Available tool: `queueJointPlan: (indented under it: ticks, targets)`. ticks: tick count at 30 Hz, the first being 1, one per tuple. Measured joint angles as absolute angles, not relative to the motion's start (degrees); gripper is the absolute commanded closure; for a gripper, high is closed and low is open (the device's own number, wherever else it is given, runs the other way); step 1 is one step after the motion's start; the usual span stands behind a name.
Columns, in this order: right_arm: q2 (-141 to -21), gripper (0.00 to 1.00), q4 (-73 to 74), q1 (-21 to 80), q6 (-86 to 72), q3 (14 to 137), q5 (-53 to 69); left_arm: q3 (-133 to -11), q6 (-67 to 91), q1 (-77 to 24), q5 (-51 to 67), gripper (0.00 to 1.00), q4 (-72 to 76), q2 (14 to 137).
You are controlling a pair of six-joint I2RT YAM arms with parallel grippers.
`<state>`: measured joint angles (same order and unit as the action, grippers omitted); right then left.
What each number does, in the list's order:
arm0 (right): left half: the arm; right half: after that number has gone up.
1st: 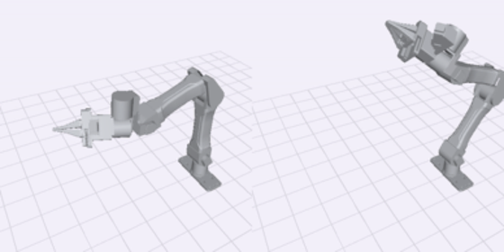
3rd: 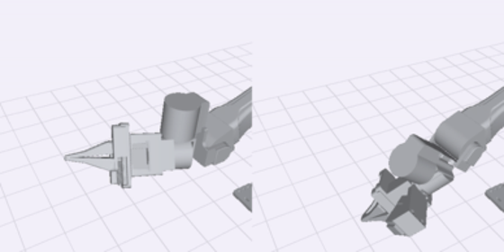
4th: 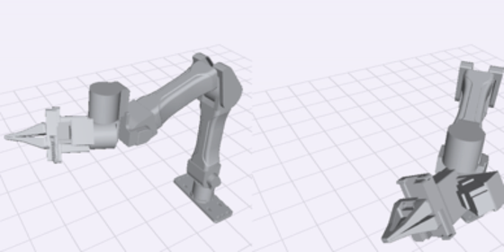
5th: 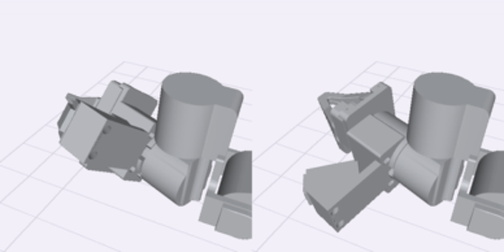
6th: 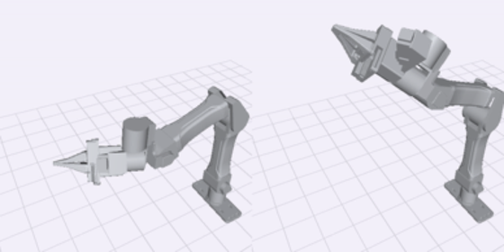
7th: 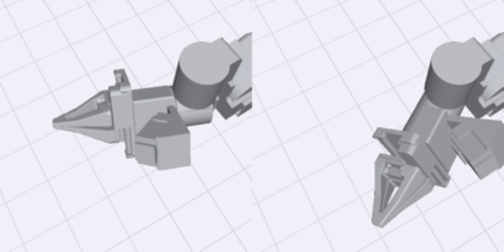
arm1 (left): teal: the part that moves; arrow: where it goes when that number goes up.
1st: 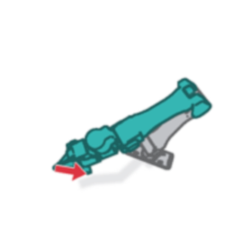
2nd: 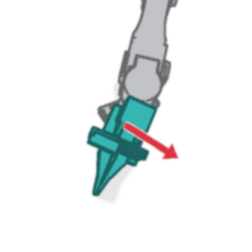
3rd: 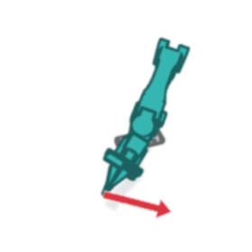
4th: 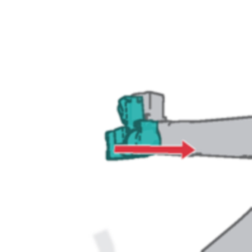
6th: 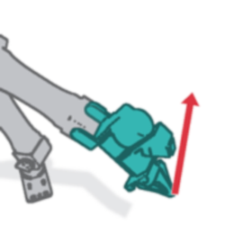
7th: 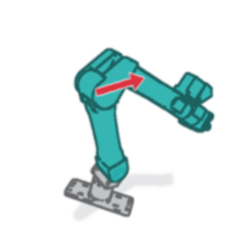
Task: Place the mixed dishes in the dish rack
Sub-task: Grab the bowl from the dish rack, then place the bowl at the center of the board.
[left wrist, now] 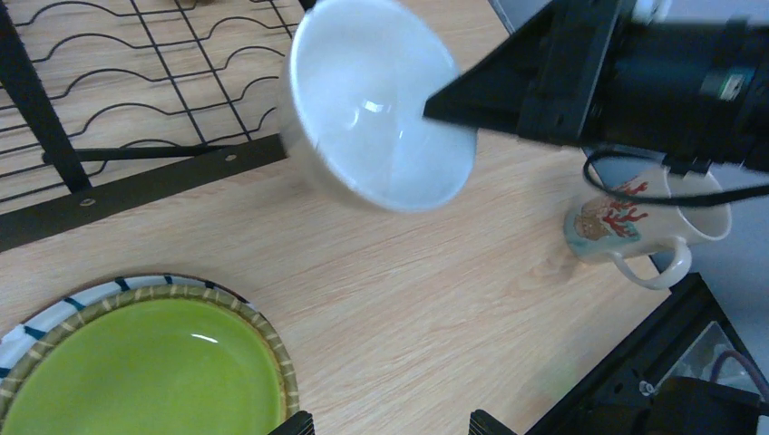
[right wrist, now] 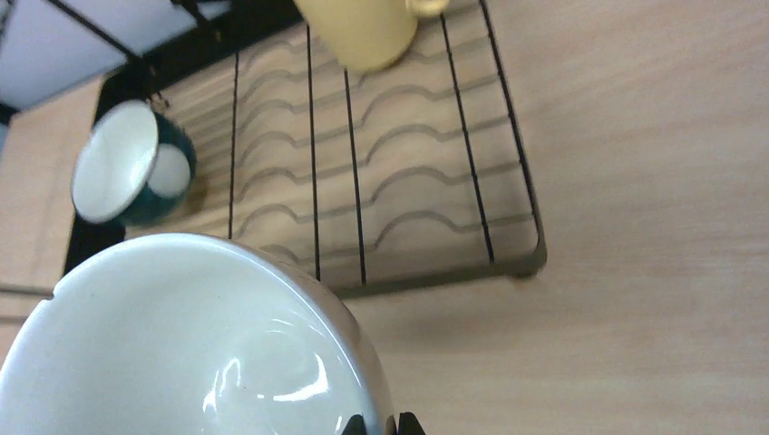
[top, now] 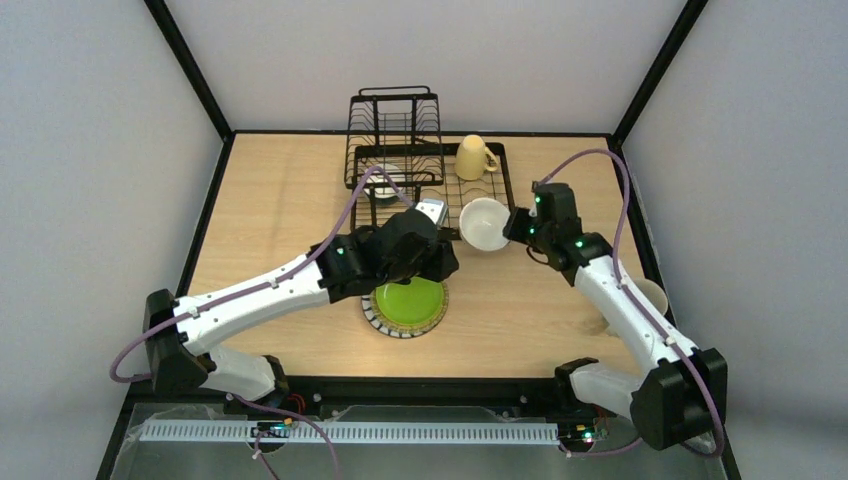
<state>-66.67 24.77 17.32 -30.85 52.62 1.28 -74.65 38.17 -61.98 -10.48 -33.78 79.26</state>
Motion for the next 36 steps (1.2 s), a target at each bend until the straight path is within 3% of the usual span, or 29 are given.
queueJointPlan:
  ticks: [9, 22, 36]
  targets:
    - [-63.31, 1.00, 30.11, 23.79, -32.71, 44.01, -0.95, -74.65, 39.22, -63.35, -10.50, 0.01, -32.91, 79.26]
    - [-65.89, 0.99, 30.13, 24.93, -34.52, 38.00, -2.98, -73.91, 39.68, -64.12, -10.61, 0.01, -32.51, 78.61]
    - [-70.08, 0.64, 25.06, 26.30, -35.38, 37.63, -3.44, -73.06, 39.64, -64.12, -11.51, 0.01, -32.56, 76.90]
